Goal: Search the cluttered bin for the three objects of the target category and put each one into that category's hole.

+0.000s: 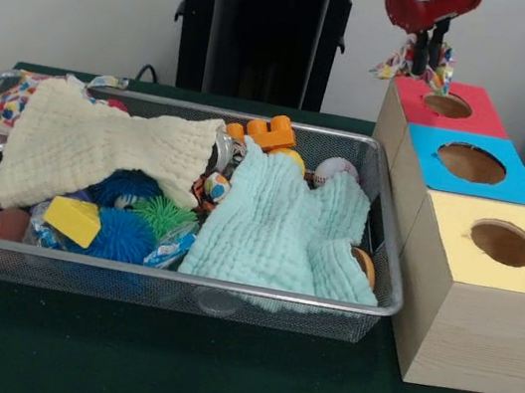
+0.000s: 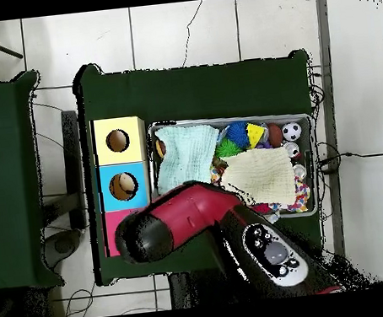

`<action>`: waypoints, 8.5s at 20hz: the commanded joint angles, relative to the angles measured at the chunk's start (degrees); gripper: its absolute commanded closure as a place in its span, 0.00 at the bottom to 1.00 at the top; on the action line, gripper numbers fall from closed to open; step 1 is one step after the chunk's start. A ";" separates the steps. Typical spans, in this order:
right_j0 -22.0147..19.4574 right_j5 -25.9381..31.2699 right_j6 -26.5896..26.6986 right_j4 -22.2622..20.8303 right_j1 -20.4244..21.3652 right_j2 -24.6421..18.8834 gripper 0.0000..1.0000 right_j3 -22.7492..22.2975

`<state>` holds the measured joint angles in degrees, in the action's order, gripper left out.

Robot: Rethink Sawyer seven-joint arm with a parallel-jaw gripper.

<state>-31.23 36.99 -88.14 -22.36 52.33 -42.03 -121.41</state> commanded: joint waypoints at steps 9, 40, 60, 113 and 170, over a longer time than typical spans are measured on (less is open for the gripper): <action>9.46 3.15 -19.52 9.60 -0.34 12.48 1.00 14.04; 24.26 4.06 -21.65 14.32 -17.67 27.03 1.00 36.07; 23.61 3.37 -13.36 15.98 -19.29 28.73 1.00 37.96; 29.95 -5.78 -16.14 20.19 -36.65 33.02 1.00 39.99; 2.83 6.69 16.96 -7.76 -12.99 23.86 0.00 18.76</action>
<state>-21.41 35.28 -92.65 -19.63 40.26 -18.71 -98.91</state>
